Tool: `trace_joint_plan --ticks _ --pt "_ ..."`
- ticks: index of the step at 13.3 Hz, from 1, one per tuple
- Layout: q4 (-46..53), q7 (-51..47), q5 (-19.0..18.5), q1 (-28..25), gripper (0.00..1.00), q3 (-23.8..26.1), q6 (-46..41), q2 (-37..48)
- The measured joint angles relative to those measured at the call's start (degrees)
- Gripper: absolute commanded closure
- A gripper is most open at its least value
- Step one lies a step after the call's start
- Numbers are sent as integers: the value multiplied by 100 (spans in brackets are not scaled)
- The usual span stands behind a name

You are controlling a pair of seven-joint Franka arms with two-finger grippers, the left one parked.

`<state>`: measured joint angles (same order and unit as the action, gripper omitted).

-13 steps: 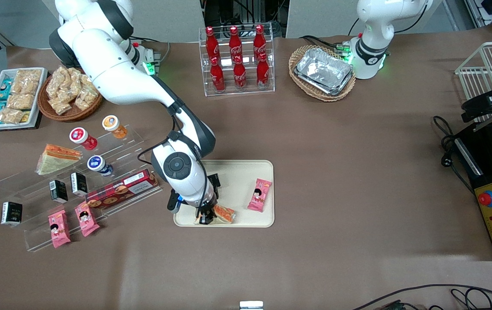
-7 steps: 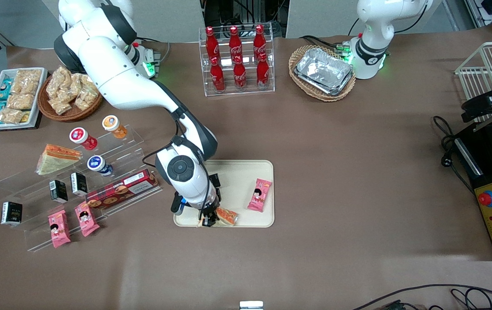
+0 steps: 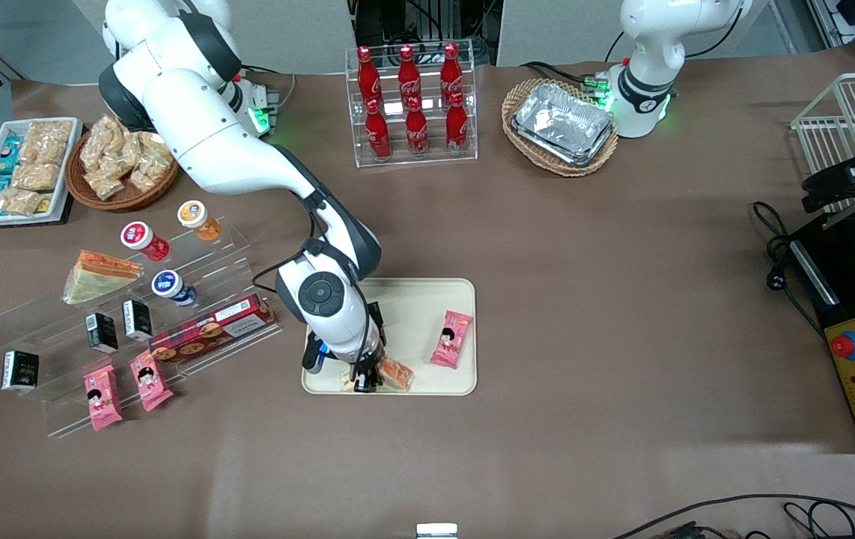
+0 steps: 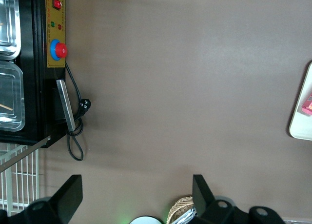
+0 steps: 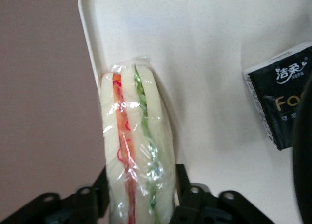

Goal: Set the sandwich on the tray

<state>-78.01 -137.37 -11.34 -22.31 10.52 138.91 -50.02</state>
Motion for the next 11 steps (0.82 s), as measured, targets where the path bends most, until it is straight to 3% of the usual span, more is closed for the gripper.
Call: trace_joint_plan --ticks 8,11 --pt "157 0 -68 -4 0 -4 -39 50" --pt "235 313 -73 0 0 -2 -721 465"
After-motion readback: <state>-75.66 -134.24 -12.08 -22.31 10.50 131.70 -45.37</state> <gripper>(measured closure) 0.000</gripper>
